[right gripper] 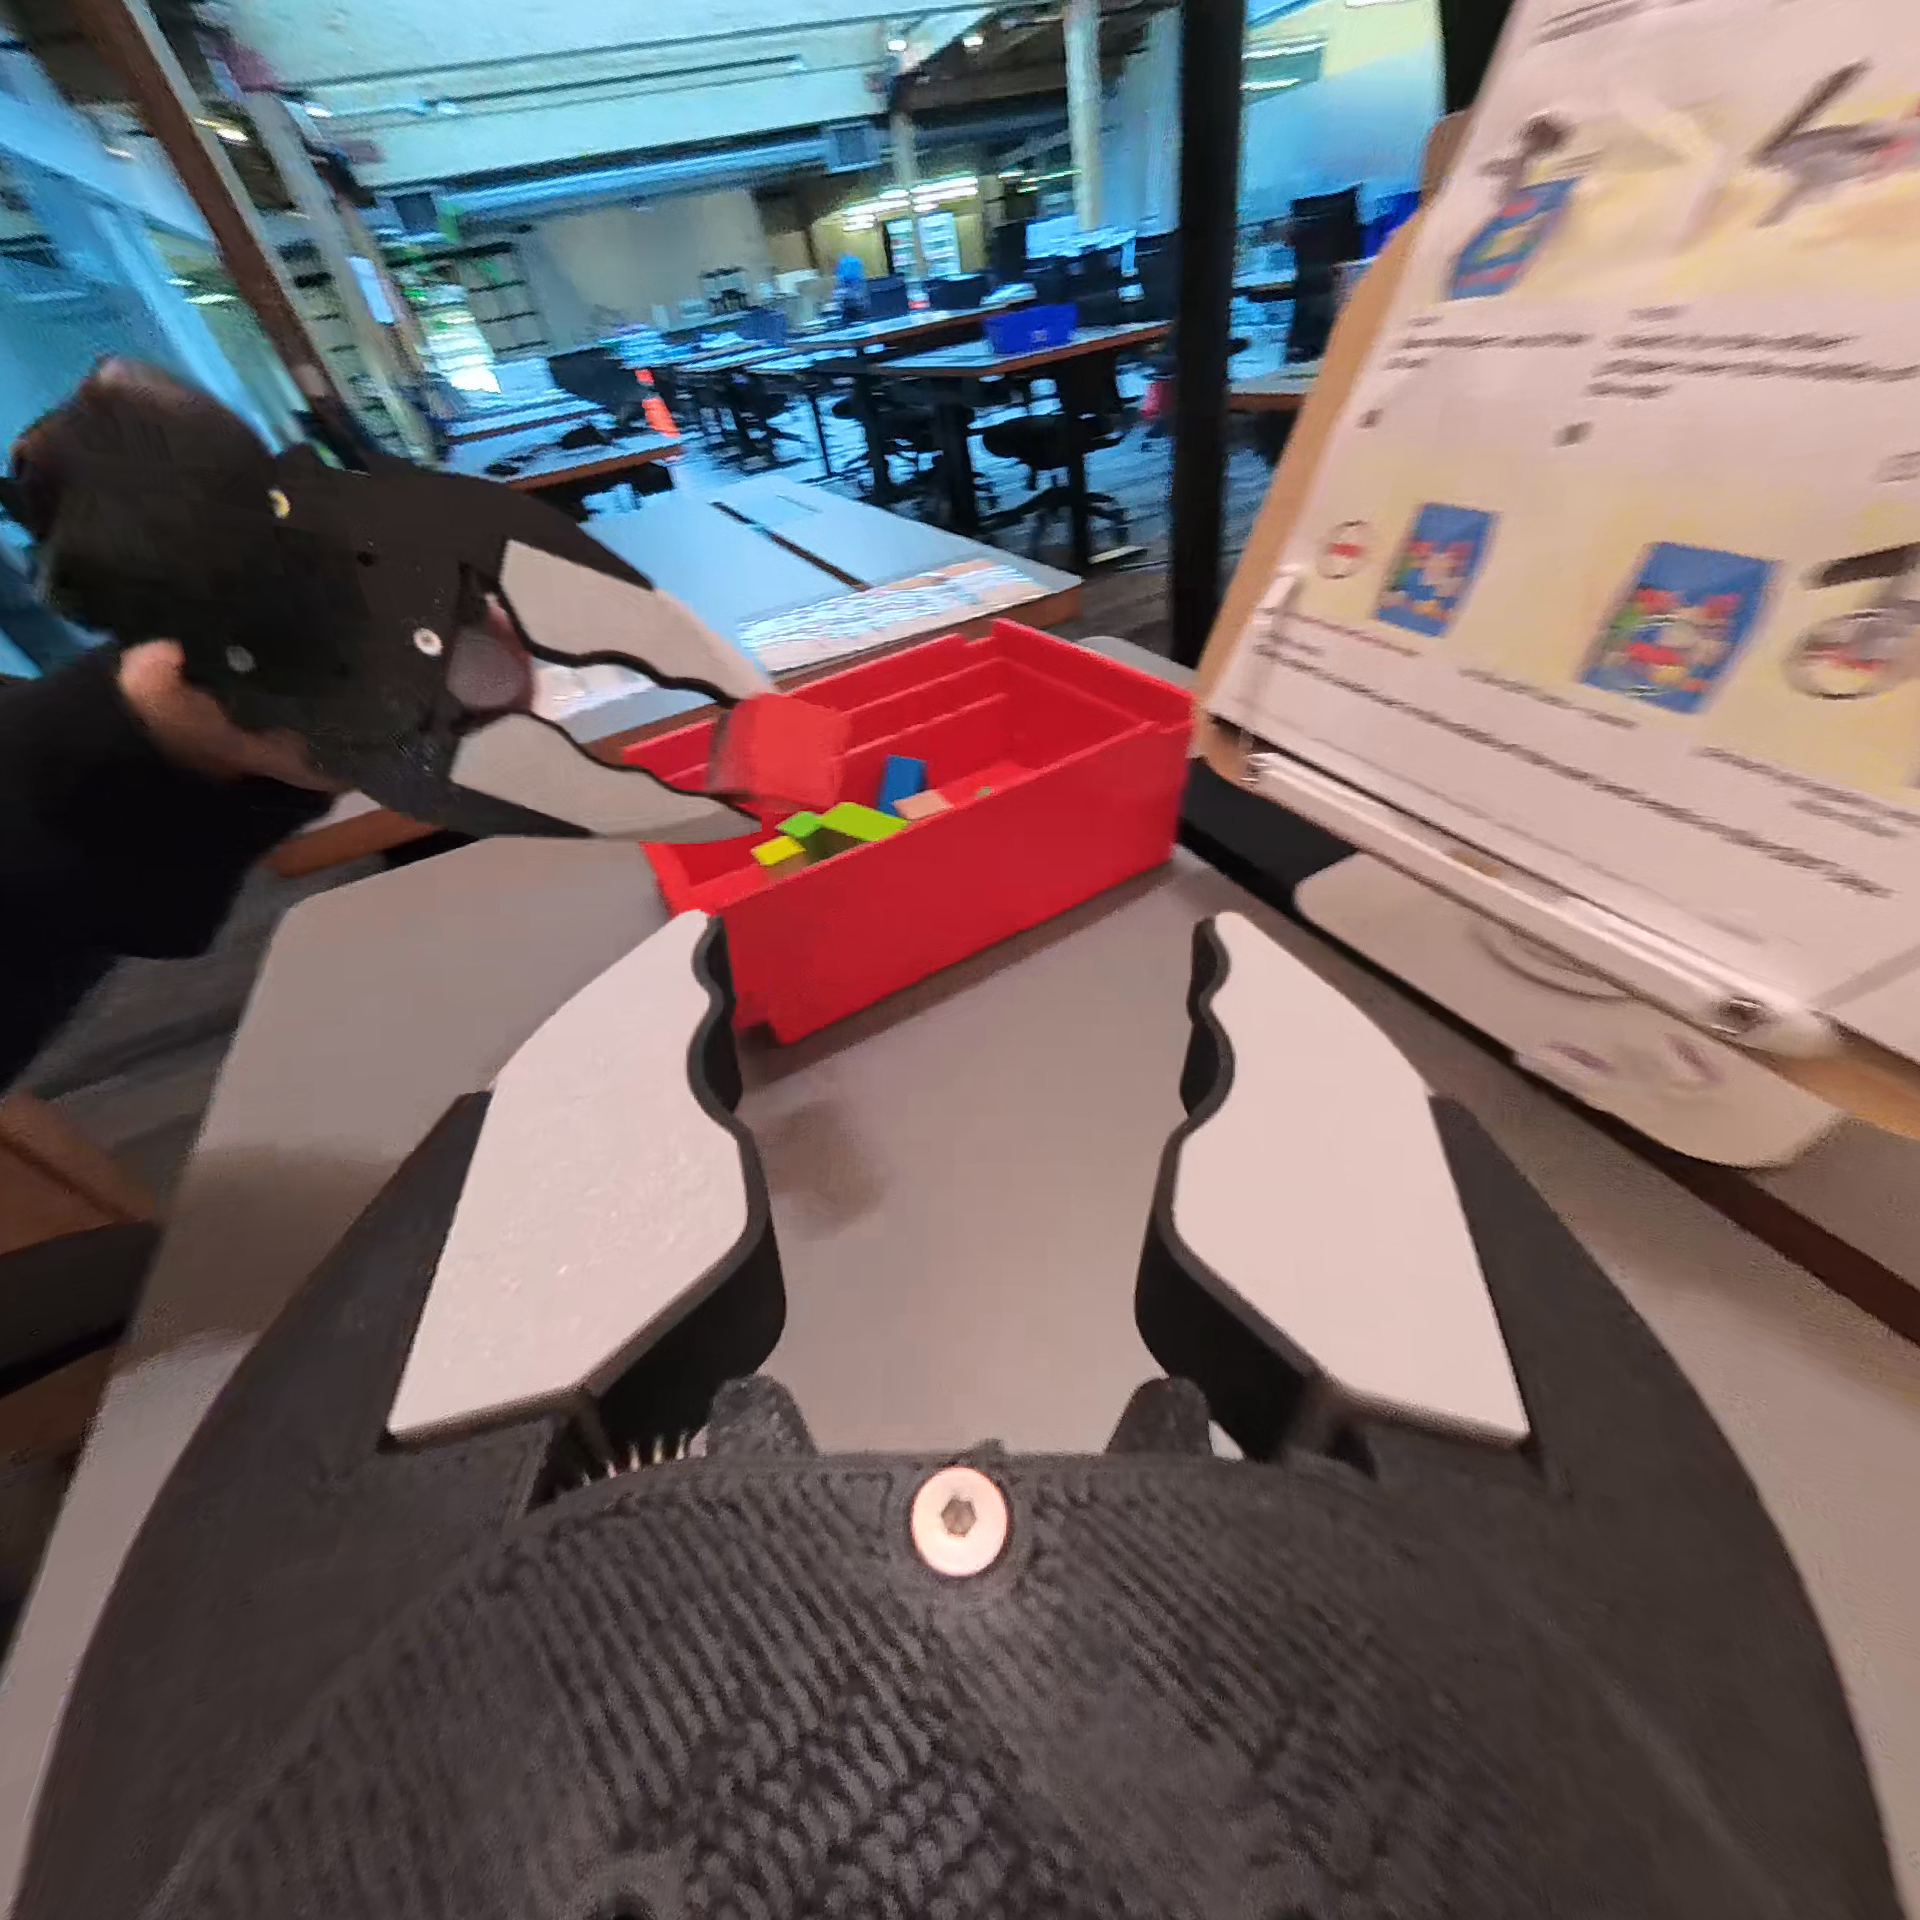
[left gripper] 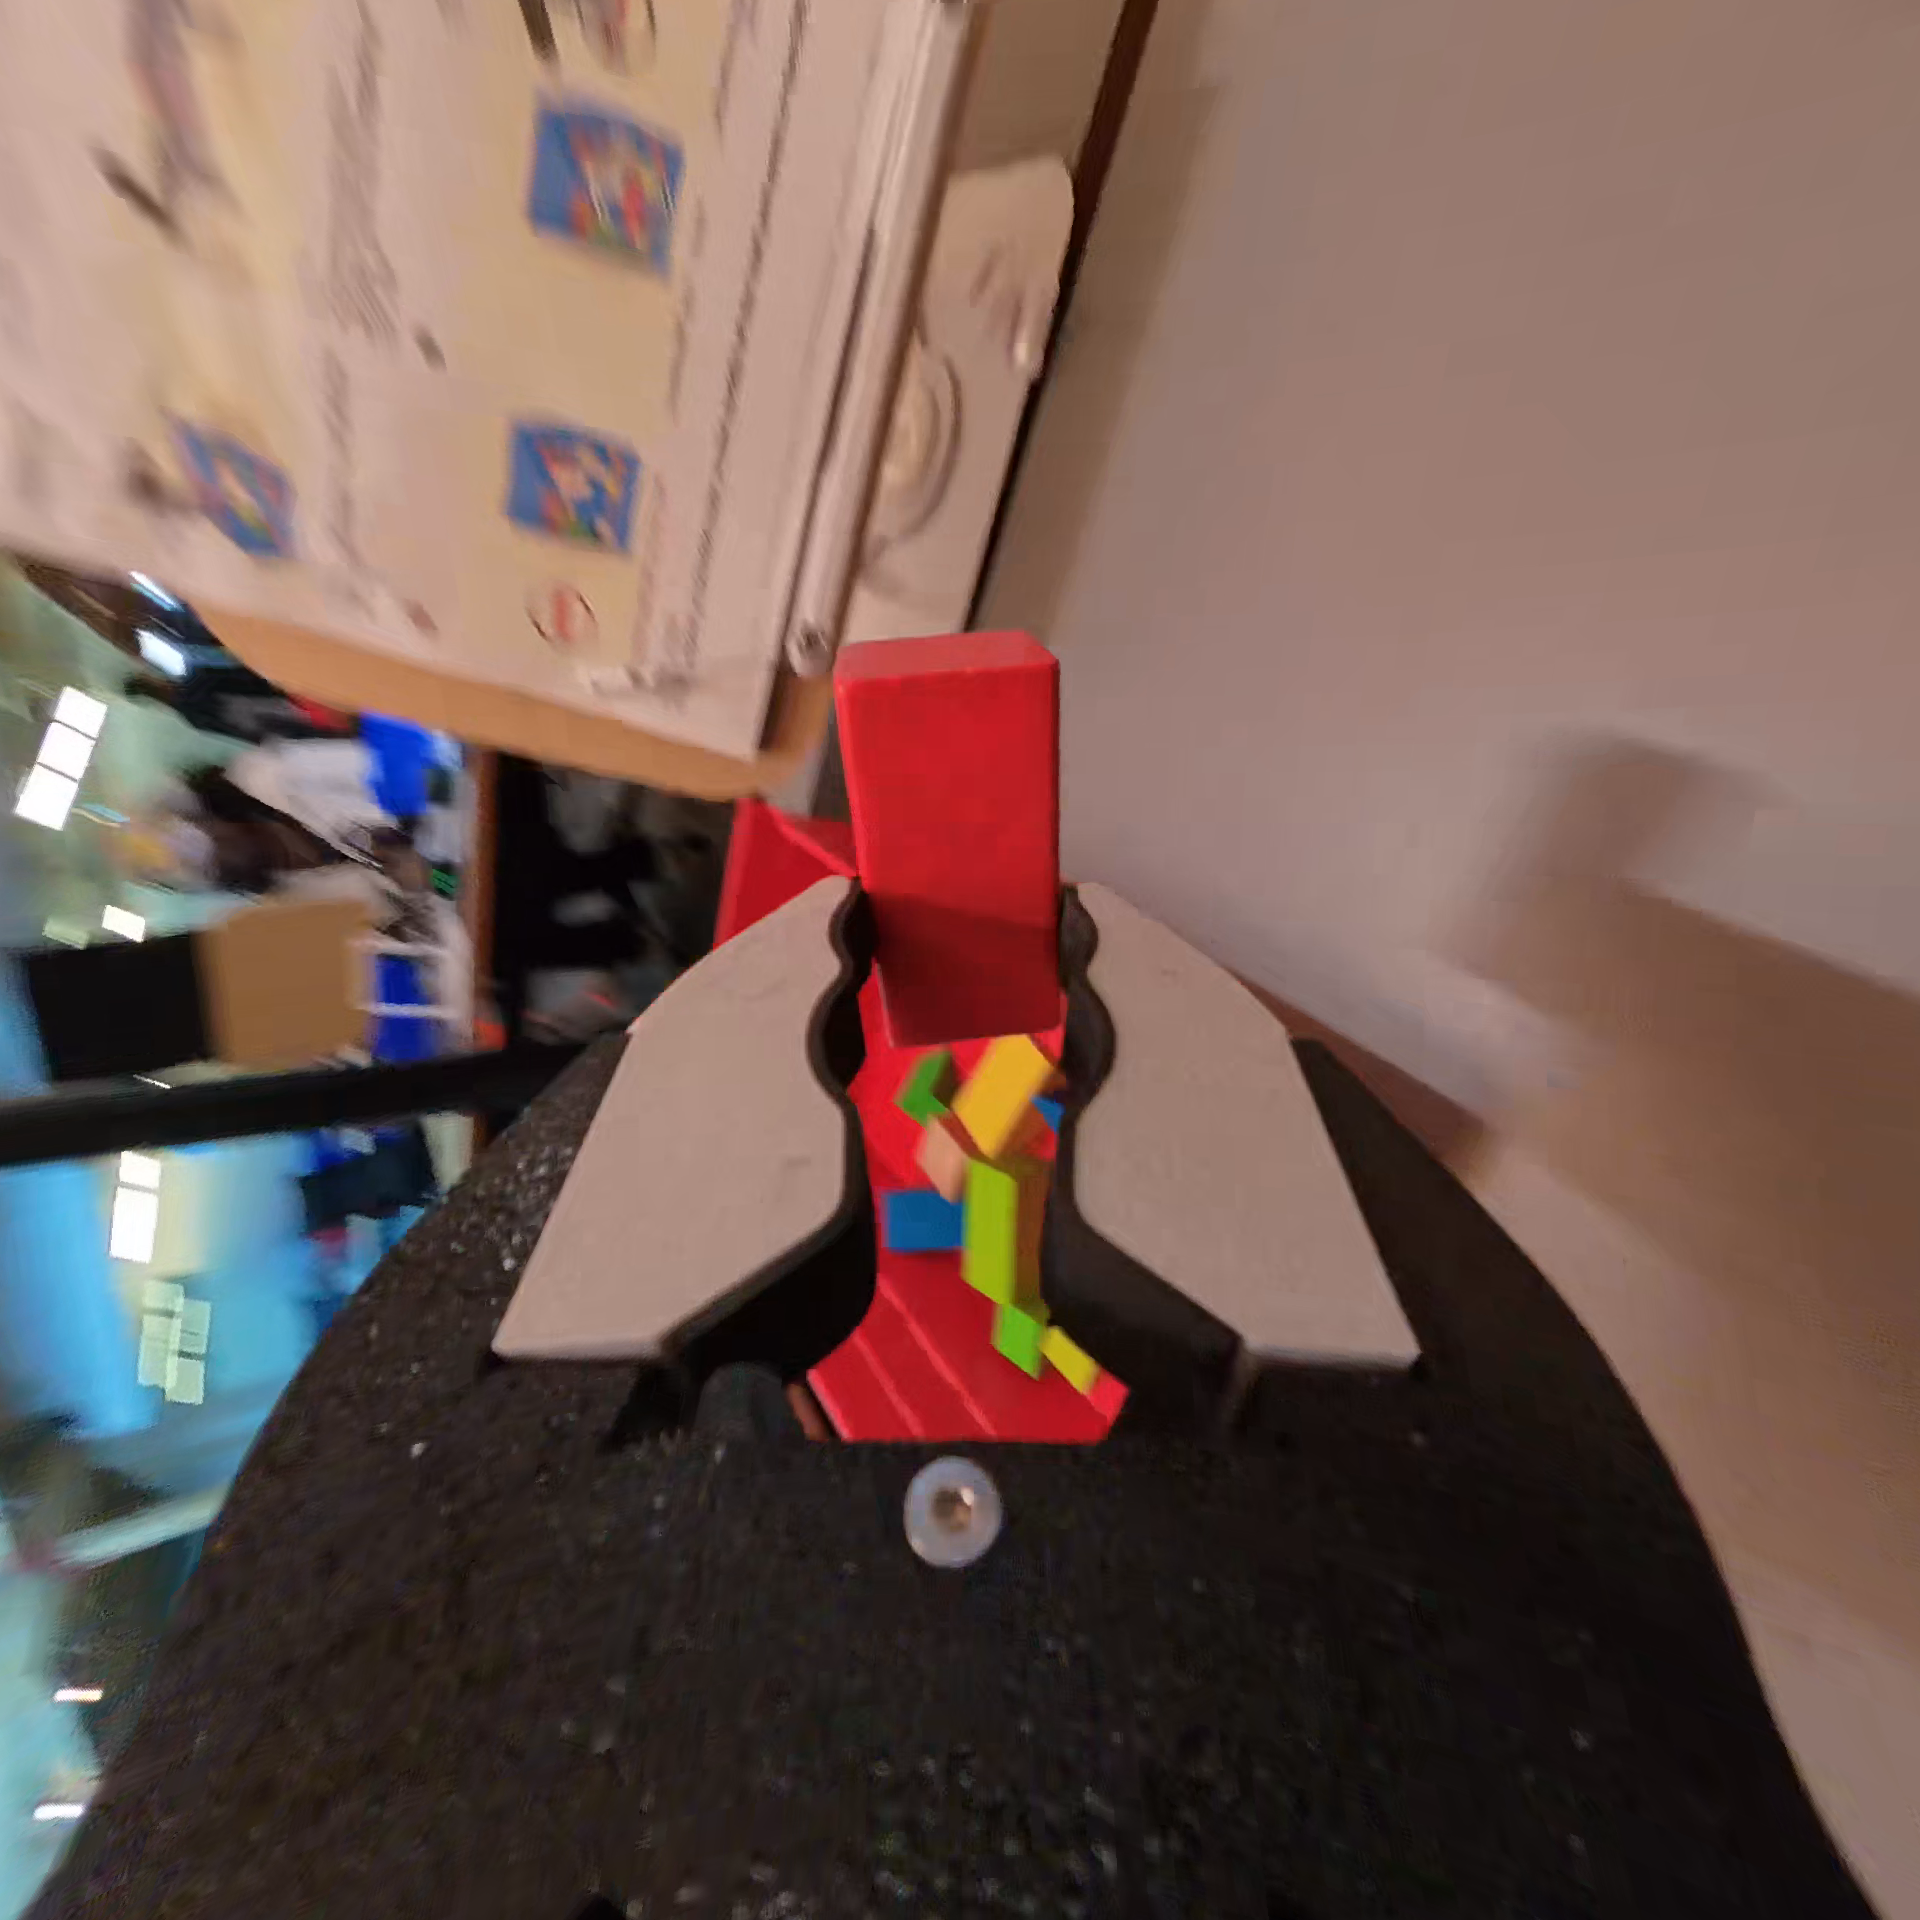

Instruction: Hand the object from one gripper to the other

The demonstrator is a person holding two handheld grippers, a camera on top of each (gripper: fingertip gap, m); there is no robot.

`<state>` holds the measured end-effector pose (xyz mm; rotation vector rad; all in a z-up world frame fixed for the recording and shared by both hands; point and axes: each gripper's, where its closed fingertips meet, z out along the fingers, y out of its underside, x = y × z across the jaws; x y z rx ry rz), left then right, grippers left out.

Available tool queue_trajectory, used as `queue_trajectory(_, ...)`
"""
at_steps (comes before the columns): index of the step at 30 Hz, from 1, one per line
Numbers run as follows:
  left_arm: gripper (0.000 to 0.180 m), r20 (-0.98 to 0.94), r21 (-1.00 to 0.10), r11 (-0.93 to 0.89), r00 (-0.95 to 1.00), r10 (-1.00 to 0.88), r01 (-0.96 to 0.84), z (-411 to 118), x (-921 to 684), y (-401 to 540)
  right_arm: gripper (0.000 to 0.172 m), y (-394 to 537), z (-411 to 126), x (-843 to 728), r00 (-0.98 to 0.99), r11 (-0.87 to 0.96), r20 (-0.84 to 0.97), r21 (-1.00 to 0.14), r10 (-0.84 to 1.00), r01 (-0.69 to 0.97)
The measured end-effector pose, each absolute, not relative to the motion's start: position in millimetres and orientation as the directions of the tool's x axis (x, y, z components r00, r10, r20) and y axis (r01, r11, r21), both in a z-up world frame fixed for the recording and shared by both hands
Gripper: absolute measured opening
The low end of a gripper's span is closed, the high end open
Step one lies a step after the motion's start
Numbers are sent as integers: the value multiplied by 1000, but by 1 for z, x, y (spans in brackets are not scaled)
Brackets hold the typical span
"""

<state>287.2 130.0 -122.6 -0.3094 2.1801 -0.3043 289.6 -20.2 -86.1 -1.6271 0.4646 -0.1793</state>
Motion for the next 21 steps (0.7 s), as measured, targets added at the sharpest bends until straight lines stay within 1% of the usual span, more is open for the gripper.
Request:
queue_trajectory(4,34,-895,-149,985,-435,-99,82,-110,285,84,85,8,-87,271,935,-48,-177,-978,-307,-201)
queue_trajectory(6,34,-923,-114,985,-381,-57,127,-107,282,67,84,17,-88,265,944,-60,-169,-979,-285,-193)
queue_trajectory(11,34,-954,-113,962,-297,-36,248,-100,269,31,79,31,-96,258,956,-105,-132,-981,-261,-164)
queue_trajectory(14,34,-964,-106,960,-262,-36,259,-98,267,23,67,34,-98,258,958,-116,-109,-983,-266,-144)
queue_trajectory(18,34,-968,-130,957,-243,-65,259,-97,266,18,43,33,-95,259,958,-96,-98,-987,-271,-128)
queue_trajectory(19,35,-966,-141,956,-245,-76,258,-97,265,17,40,32,-94,259,958,-98,-89,-988,-273,-120)
queue_trajectory(21,39,-961,-175,950,-253,-109,257,-97,265,15,40,31,-93,258,960,-94,-111,-986,-258,-139)
